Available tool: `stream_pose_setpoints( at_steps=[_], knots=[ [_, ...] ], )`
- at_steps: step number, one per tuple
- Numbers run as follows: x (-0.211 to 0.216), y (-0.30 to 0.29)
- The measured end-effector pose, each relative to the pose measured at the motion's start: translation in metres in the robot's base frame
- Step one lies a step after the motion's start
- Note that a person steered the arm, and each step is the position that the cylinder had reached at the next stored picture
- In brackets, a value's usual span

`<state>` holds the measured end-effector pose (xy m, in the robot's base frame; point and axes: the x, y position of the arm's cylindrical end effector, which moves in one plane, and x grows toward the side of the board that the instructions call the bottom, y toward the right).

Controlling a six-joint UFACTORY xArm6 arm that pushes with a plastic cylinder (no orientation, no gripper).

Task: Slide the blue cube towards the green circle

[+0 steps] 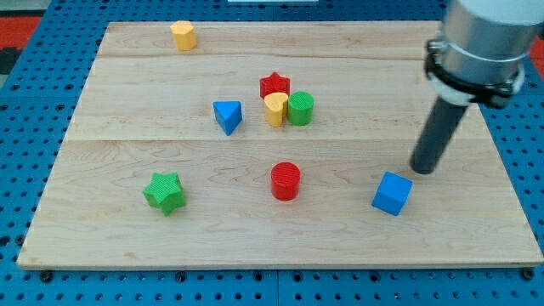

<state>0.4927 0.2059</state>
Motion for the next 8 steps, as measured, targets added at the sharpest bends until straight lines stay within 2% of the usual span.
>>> stream_pose_setpoints(
  at_steps=[1, 2, 3, 4, 5, 6, 7, 8],
  knots=[
    [0.052, 0.009],
    [0.033, -0.069],
    [-0.01, -0.149],
    [0.029, -0.144],
    [0.037, -0.191],
    [0.005, -0.215],
    [0.041, -0.205],
    [0.053, -0.185]
  ],
)
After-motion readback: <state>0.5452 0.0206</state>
